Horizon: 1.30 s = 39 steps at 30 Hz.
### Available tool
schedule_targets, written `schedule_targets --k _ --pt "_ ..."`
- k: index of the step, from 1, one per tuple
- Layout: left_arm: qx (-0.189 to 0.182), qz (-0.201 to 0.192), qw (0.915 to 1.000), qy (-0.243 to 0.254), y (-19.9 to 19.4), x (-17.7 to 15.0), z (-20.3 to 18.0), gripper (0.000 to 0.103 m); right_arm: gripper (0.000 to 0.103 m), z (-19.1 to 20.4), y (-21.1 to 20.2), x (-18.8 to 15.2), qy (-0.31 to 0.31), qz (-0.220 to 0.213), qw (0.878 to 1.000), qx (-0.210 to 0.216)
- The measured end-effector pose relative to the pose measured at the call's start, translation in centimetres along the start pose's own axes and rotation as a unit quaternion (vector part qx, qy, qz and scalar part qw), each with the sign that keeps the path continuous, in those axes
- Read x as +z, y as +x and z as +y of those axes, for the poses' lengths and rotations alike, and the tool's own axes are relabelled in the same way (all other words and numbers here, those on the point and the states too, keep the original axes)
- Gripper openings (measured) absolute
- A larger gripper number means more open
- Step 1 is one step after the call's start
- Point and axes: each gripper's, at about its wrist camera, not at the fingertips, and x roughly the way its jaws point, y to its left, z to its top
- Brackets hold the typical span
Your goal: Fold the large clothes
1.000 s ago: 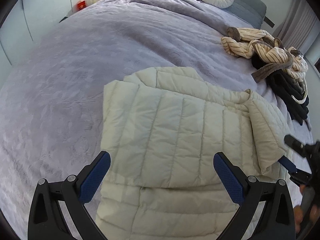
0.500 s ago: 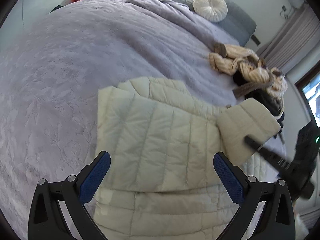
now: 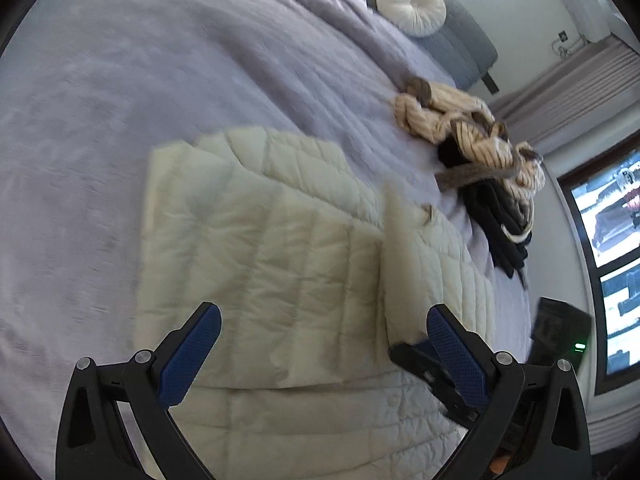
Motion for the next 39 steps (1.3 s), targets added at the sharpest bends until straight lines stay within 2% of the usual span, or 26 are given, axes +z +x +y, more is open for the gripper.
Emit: schedule_targets --k 1,3,8,11,13,15,16,17,18,19,20,24,25,26,27,28,30,34,39 --pt "0.002 0.008 1.0000 -0.001 0.7 -0.1 -0.3 0.103 0.063 -0.5 -0.7 -0.2 0.012 -0.003 1.000 0.009" --pt "-0.002 0.013 0.9999 0.007 1.4 -0.2 -1.0 0.103 0.063 -1.5 -2.0 -1.0 0.033 -0.007 0.999 0.016" --pt "0.017 0.029 0.9993 0.014 3.4 0.0 -1.3 0.103 0.063 -5.7 -5.7 -3.4 0.114 -0.018 0.992 0.040" --pt "0.011 0.042 0.9991 0.001 4.6 0.4 -0.8 0.103 0.063 -9.7 -7.3 -5.6 0.196 -0.018 0.978 0.072" --pt "0.002 0.047 0.9989 -0.003 5.4 0.6 -1.1 0.102 0.063 -12.6 -7.9 -7.2 0.256 -0.022 0.961 0.098" --pt "-0.005 0.049 0.9988 0.000 5.9 0.8 -1.6 0.092 0.063 -15.1 -8.5 -8.6 0.308 -0.035 0.944 0.114" --pt "-0.012 0.054 0.9985 0.001 6.2 0.9 -2.0 0.078 0.063 -16.3 -8.9 -9.3 0.333 -0.046 0.934 0.119" --pt "-0.019 0.058 0.9981 0.004 6.4 1.0 -2.4 0.061 0.063 -17.1 -9.1 -9.6 0.349 -0.056 0.927 0.125" --pt "-0.028 0.060 0.9977 0.010 6.4 1.0 -2.8 0.050 0.063 -17.8 -9.3 -9.8 0.362 -0.067 0.921 0.129" --pt "-0.034 0.062 0.9974 0.017 6.4 1.0 -3.0 0.025 0.063 -18.7 -9.5 -10.0 0.376 -0.078 0.914 0.131" --pt "-0.036 0.063 0.9971 0.025 6.4 1.0 -3.3 0.007 0.063 -19.3 -9.6 -10.2 0.389 -0.085 0.907 0.134" --pt "-0.044 0.042 0.9971 0.044 4.3 0.8 -4.1 0.006 0.063 -21.0 -9.4 -10.8 0.431 -0.099 0.883 0.156" --pt "-0.048 0.037 0.9971 0.046 3.6 0.5 -4.1 0.006 0.057 -21.3 -9.3 -10.9 0.440 -0.102 0.877 0.165" --pt "-0.048 0.033 0.9972 0.047 3.1 0.3 -4.0 0.006 0.047 -21.4 -9.3 -11.0 0.444 -0.105 0.874 0.168" --pt "-0.045 0.032 0.9974 0.047 2.6 0.0 -3.8 0.006 0.018 -21.6 -9.3 -11.1 0.446 -0.106 0.872 0.171" --pt "-0.042 0.033 0.9975 0.046 2.3 -0.4 -3.4 0.006 0.007 -21.6 -9.1 -11.2 0.447 -0.102 0.873 0.169" --pt "-0.033 0.038 0.9978 0.044 2.1 -1.2 -2.6 0.006 0.007 -21.7 -8.9 -11.6 0.445 -0.097 0.875 0.165" --pt "0.002 0.053 0.9981 0.032 3.5 -2.4 -0.2 0.006 0.006 -21.8 -8.1 -12.4 0.430 -0.082 0.887 0.144" --pt "0.029 0.051 0.9978 0.030 3.4 -2.6 1.5 0.006 0.006 -22.2 -7.1 -12.4 0.435 -0.080 0.886 0.140"
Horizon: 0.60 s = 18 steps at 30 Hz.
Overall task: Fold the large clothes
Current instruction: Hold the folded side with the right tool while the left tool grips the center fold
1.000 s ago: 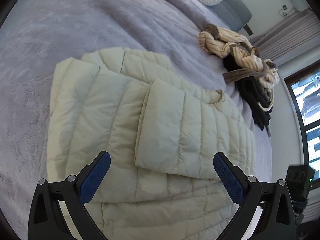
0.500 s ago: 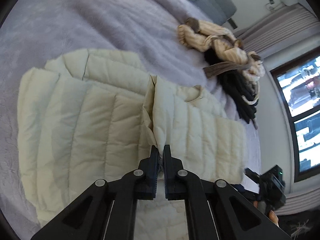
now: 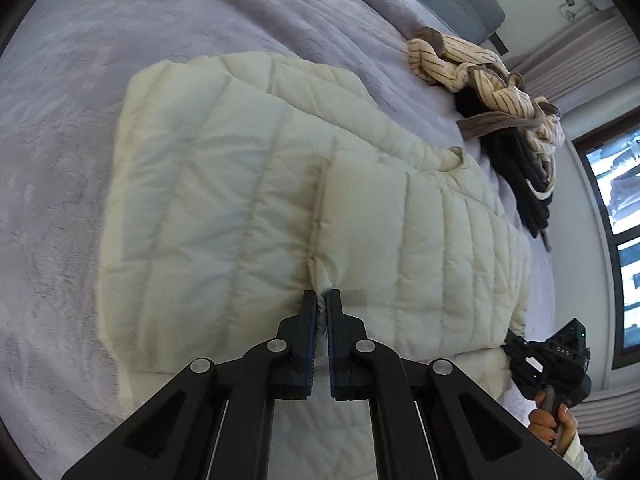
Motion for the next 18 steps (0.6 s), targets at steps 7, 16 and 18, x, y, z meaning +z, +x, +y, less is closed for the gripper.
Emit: schedule_targets --k 7,16,18 --pt "0.028 -0.028 0.9990 0.022 -3.8 0.6 0.0 0.006 0.006 1.0 0.4 0.5 -0.011 0.003 1.000 -0.004" --pt "0.078 -0.011 0.9915 0.104 1.8 1.7 -5.8 0.006 0.008 2.1 -0.2 0.2 -0.054 0.028 0.998 -0.029" --pt "0.079 0.002 0.9921 0.098 2.9 1.5 -5.8 0.006 0.011 3.5 -0.7 0.0 -0.093 0.047 0.994 -0.044"
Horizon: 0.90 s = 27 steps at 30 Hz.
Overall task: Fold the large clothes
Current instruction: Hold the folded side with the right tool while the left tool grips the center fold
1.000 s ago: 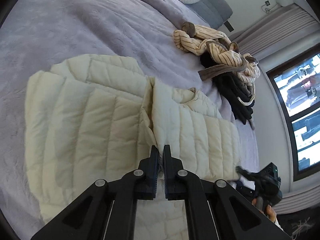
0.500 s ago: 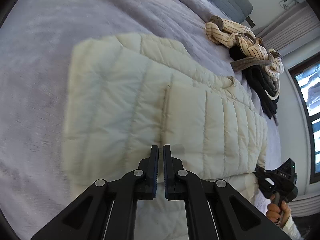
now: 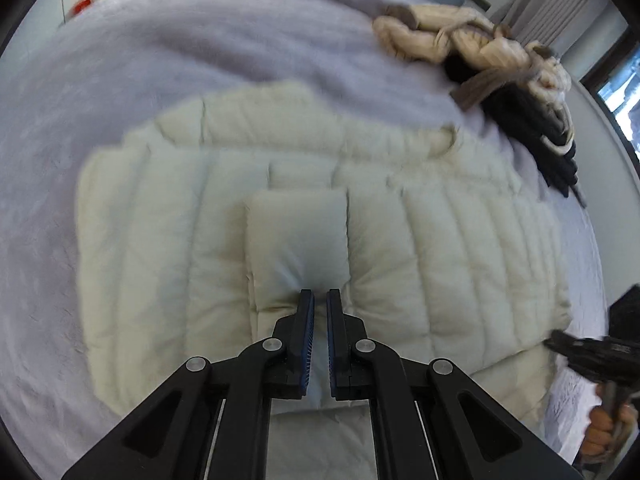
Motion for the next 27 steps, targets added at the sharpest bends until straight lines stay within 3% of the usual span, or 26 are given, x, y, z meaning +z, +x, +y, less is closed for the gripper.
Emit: schedule_targets --k 2,4,5,8,11,14,16,19,23,27 --pt "-0.001 -0.001 1.0000 -0.003 0.1 -0.2 0.2 0.006 0.020 1.3 -1.6 0.1 -0.050 0.007 0.998 0.028" --pt "-0.002 0.000 1.0000 -0.005 0.0 0.0 0.3 0.006 0.079 1.4 -3.4 1.0 -0.065 -0.009 0.996 0.066" --pt "0.000 0.001 1.0000 -0.002 0.1 0.0 0.3 0.006 0.085 1.2 -4.2 1.7 -0.061 -0.026 0.995 0.076" --pt "0.007 0.001 1.0000 0.004 0.2 0.2 0.3 0.006 0.085 -1.3 -5.3 4.8 0.003 -0.074 0.993 0.097" --pt "0.010 0.000 0.9999 0.004 0.4 0.1 0.1 0.006 0.080 -3.7 -3.6 7.7 0.062 -0.080 0.989 0.105" --pt "0.014 0.000 0.9999 0.006 0.8 0.0 0.0 0.006 0.059 -4.0 -0.6 9.6 0.074 -0.039 0.991 0.107" --pt "0.020 0.001 0.9998 0.005 1.0 -0.1 0.1 0.006 0.013 -3.9 1.1 10.2 0.070 -0.008 0.989 0.133" --pt "0.022 0.003 0.9998 0.003 1.3 -0.1 0.0 0.006 0.010 -2.6 0.8 10.4 0.023 -0.030 0.992 0.118" --pt "0.016 0.006 0.9999 -0.001 1.6 -0.4 0.2 0.006 0.010 -2.6 1.8 10.2 -0.034 -0.037 0.999 0.002" --pt "0.017 0.006 0.9998 0.000 1.7 -0.5 0.3 0.006 0.010 -2.6 2.4 9.9 -0.042 -0.044 0.998 -0.014"
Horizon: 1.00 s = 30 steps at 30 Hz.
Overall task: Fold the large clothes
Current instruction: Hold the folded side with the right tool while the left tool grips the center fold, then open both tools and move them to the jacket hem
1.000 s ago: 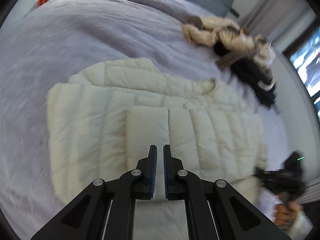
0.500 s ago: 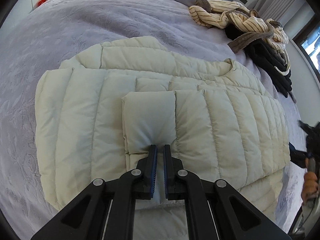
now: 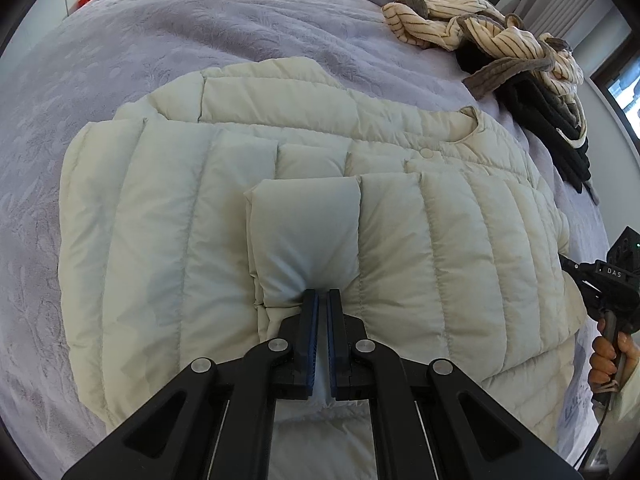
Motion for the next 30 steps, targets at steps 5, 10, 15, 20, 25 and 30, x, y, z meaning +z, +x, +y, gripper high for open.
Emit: schedule_targets --k 5,10,15,20,25,30 --pt "0.001 -0.003 1.0000 0.003 -0.5 0.0 -0.1 0.006 0.015 1.8 -1.5 -0.3 -0.014 -0.016 0.998 -0.051" --pt "0.000 -0.016 0.9999 0.003 -2.2 0.3 -0.3 0.006 0.016 4.4 -4.8 -1.8 -0.056 -0.042 0.993 -0.098" --pt "-0.006 -0.035 0.9994 0.006 -4.4 0.0 -0.1 0.006 0.016 6.0 -6.7 -4.8 -0.082 -0.042 0.992 -0.090" --pt "0.007 -0.021 0.9997 0.012 -4.2 -1.1 0.5 0.006 0.016 7.1 -6.0 -7.3 -0.106 -0.021 0.989 -0.098" --pt "0.026 0.001 0.9996 0.014 -1.7 -2.3 1.4 0.006 0.014 5.4 -3.5 -8.2 -0.110 0.007 0.985 -0.135" --pt "0.030 -0.003 0.9995 0.008 -2.3 -2.3 1.5 0.006 0.012 4.9 -3.0 -8.0 -0.096 0.012 0.986 -0.139"
